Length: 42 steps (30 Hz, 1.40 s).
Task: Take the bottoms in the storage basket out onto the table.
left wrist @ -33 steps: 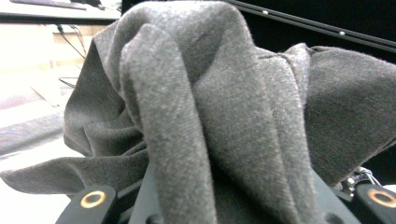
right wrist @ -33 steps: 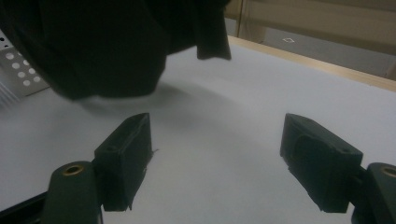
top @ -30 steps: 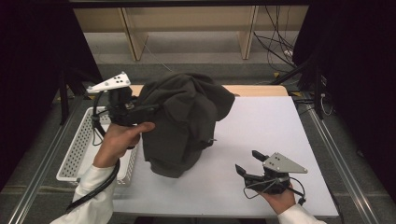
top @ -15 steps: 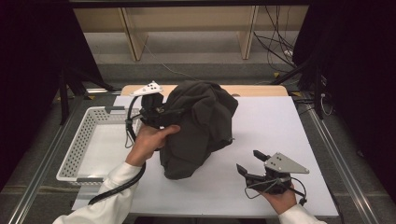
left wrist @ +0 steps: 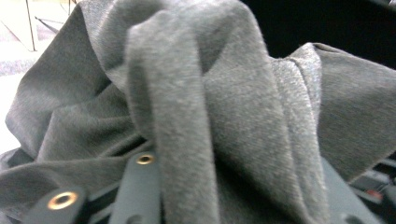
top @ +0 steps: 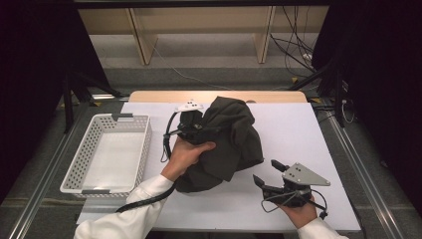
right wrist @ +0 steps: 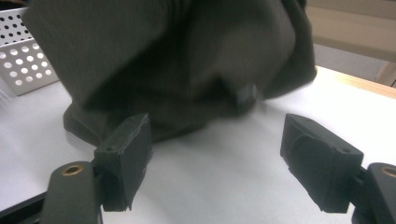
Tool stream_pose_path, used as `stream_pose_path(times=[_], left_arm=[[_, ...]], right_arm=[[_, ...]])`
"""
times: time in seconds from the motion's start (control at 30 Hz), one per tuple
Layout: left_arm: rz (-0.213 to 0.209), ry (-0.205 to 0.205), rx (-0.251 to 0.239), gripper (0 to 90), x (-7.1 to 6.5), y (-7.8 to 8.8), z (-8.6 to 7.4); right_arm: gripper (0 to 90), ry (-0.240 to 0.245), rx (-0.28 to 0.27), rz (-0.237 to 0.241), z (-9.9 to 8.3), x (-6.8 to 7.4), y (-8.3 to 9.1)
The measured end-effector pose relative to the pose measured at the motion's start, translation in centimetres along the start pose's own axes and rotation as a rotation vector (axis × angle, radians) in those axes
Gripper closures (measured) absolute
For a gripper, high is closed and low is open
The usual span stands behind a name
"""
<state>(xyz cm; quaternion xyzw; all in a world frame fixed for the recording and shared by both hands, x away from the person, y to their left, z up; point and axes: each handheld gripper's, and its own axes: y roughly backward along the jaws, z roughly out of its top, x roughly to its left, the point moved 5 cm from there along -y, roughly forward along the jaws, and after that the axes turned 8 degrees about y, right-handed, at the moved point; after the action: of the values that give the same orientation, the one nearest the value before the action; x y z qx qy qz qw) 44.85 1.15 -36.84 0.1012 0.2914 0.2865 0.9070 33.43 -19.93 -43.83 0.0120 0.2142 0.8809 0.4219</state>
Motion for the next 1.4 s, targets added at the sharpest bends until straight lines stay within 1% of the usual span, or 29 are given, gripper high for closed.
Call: stream_pose_path(times=[0.03, 0.07, 0.1, 0.13, 0.17, 0.2, 0.23, 0.27, 0.3, 0.33, 0.37, 0.4, 0.43, 0.47, 0.5, 0.53, 0.57, 0.6, 0.63, 0.67, 0.7, 0.73, 0.93, 1.03, 1.1, 1.13, 1.2, 1.27, 1.4], left_arm=[[0.001, 0.000, 0.013, 53.0, -0.1, -0.3, -0.2], [-0.002, -0.004, 0.029, 53.0, -0.3, -0.7, -0.6], [-0.012, -0.006, 0.064, 49.0, -0.5, -1.5, -1.1], [-0.012, -0.006, 0.064, 45.8, -0.5, -1.5, -1.1], [-0.026, 0.001, 0.113, 41.4, -0.6, -2.3, -1.8], [-0.026, 0.001, 0.113, 38.5, -0.6, -2.3, -1.8], [-0.022, 0.002, 0.133, 35.2, -0.6, -2.8, -2.2], [-0.016, -0.004, 0.170, 32.3, -0.8, -3.4, -2.6], [-0.016, -0.004, 0.170, 28.4, -0.8, -3.4, -2.6], [0.045, -0.050, 0.165, 24.6, -1.1, -3.6, -2.9], [0.045, -0.050, 0.165, 23.7, -1.1, -3.6, -2.9], [0.090, -0.085, 0.162, 23.7, -1.4, -3.6, -3.0], [0.107, -0.122, 0.164, 23.5, -1.7, -3.5, -2.9], [0.108, -0.155, 0.176, 24.7, -2.2, -3.3, -2.8], [0.108, -0.155, 0.176, 22.9, -2.2, -3.3, -2.8], [0.120, -0.154, 0.185, 19.8, -2.4, -3.1, -2.6], [0.131, -0.144, 0.190, 19.8, -2.5, -3.0, -2.5], [0.149, -0.140, 0.190, 16.7, -2.4, -2.8, -2.3], [0.155, -0.139, 0.187, 16.7, -2.5, -2.7, -2.2], [0.133, -0.140, 0.194, 17.5, -2.6, -2.2, -1.9], [0.133, -0.140, 0.194, 17.4, -2.6, -2.2, -1.9], [0.119, -0.124, 0.204, 17.2, -2.5, -1.8, -1.6], [0.115, -0.091, 0.179, 16.4, -1.7, -0.4, -0.7], [0.123, -0.082, 0.170, 15.6, -1.2, 0.3, -0.3], [0.128, -0.076, 0.167, 15.5, -0.8, 0.8, -0.2], [0.129, -0.074, 0.164, 15.5, -0.6, 1.0, -0.2], [0.133, -0.067, 0.149, 15.3, -0.2, 1.4, 0.0], [0.140, -0.065, 0.133, 15.1, 0.1, 1.9, 0.0], [0.148, -0.069, 0.096, 14.6, 0.8, 3.3, -0.1]], right_arm=[[25.7, 0.000, 0.005, -0.002, 0.0, -0.1, 0.1], [25.7, 0.000, 0.005, -0.002, 0.0, -0.1, 0.1], [25.8, -0.002, 0.003, -0.005, 0.0, -0.2, 0.2], [25.8, -0.002, 0.003, -0.005, 0.0, -0.2, 0.2], [25.8, -0.005, 0.000, -0.007, 0.0, -0.2, 0.2], [25.7, -0.007, 0.001, -0.009, 0.0, -0.2, 0.2], [25.7, -0.002, 0.001, -0.009, 0.0, -0.3, 0.2], [25.7, -0.002, 0.001, -0.008, 0.0, -0.3, 0.2], [25.6, -0.005, 0.000, -0.010, 0.0, -0.3, 0.2], [25.5, -0.004, 0.001, -0.009, 0.0, -0.3, 0.2], [25.5, -0.004, 0.001, -0.009, 0.0, -0.3, 0.2], [25.5, -0.004, 0.002, -0.008, 0.0, -0.3, 0.3], [25.5, -0.003, 0.000, -0.010, 0.0, -0.3, 0.3], [25.5, -0.002, -0.001, -0.011, -0.1, -0.3, 0.3], [25.5, -0.002, -0.001, -0.011, -0.1, -0.3, 0.3], [25.5, -0.004, -0.005, -0.009, -0.1, -0.4, 0.3], [25.5, -0.004, -0.005, -0.009, -0.1, -0.4, 0.3], [25.5, -0.004, -0.003, -0.010, -0.1, -0.4, 0.4], [25.5, -0.002, -0.002, -0.009, -0.1, -0.4, 0.4], [25.5, 0.000, -0.001, -0.010, -0.1, -0.4, 0.4], [25.5, 0.000, -0.002, -0.010, -0.1, -0.3, 0.4], [25.4, -0.002, -0.004, -0.011, 0.0, -0.4, 0.4], [24.8, -0.007, 0.004, -0.016, -0.1, -0.6, 0.5], [23.6, -0.022, 0.015, -0.048, -0.2, -1.3, 0.9], [23.3, -0.030, 0.016, -0.058, -0.3, -1.5, 1.2], [23.2, -0.040, 0.004, -0.069, -0.2, -1.8, 1.3], [23.1, -0.052, -0.006, -0.087, -0.2, -2.3, 1.8], [23.0, -0.067, 0.000, -0.101, -0.4, -2.6, 2.2], [22.6, -0.078, 0.003, -0.097, -0.5, -2.7, 2.4]])
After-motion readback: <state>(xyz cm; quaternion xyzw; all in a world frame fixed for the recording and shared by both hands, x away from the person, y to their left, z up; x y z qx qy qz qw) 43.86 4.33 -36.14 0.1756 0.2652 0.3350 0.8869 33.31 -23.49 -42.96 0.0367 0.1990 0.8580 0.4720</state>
